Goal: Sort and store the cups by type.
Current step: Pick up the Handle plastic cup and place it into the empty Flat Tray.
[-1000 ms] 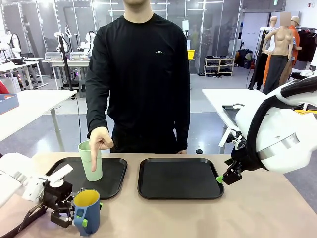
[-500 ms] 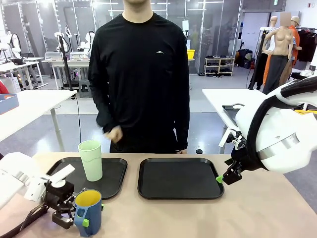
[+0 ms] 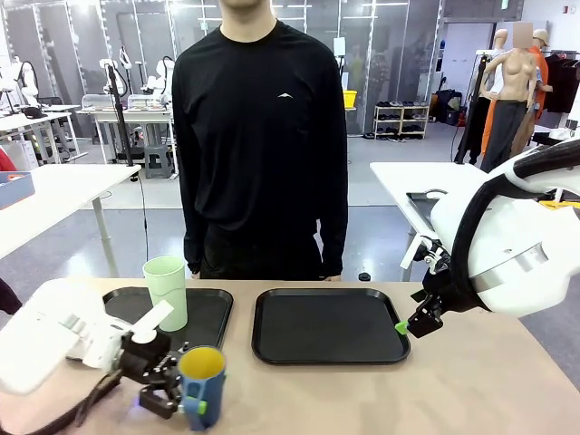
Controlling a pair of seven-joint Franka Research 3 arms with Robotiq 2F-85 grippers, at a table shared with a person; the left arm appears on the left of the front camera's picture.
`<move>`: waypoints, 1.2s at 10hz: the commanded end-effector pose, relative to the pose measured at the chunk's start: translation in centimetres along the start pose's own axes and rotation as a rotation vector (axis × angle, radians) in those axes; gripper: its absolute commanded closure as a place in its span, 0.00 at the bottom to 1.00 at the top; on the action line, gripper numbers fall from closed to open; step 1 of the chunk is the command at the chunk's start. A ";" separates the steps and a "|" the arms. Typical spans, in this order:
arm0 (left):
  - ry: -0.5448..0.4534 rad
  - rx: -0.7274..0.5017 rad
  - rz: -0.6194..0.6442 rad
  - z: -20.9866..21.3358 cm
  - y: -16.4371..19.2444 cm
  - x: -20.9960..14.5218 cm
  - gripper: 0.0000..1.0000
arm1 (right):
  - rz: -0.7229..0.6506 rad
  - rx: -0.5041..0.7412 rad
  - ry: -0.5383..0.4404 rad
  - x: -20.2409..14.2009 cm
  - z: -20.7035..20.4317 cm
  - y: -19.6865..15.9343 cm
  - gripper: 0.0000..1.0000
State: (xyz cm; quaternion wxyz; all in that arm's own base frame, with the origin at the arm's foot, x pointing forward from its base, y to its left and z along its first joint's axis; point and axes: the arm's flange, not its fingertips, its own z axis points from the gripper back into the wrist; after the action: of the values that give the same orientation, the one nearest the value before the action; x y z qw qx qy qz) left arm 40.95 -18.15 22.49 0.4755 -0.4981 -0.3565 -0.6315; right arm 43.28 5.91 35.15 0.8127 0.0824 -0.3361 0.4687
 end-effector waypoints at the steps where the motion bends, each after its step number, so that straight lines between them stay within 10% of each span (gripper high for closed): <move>1: 0.014 0.112 -0.030 -3.1 1.7 1.6 0.47 | 0.000 -0.002 -0.001 0.1 0.0 0.1 0.00; 9: -0.066 0.223 -0.056 -8.4 10.2 7.0 0.47 | 0.000 -0.002 -0.001 0.1 0.0 0.1 0.00; 12: -0.075 0.201 -0.074 -6.9 7.9 6.8 0.47 | 0.000 -0.002 -0.001 0.1 0.0 0.1 0.00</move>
State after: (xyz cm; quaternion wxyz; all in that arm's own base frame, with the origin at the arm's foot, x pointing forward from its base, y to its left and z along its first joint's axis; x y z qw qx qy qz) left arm 46.76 -28.93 26.95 0.4906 -0.4577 -0.4522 -0.5877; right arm 43.28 5.92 35.15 0.8127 0.0824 -0.3361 0.4688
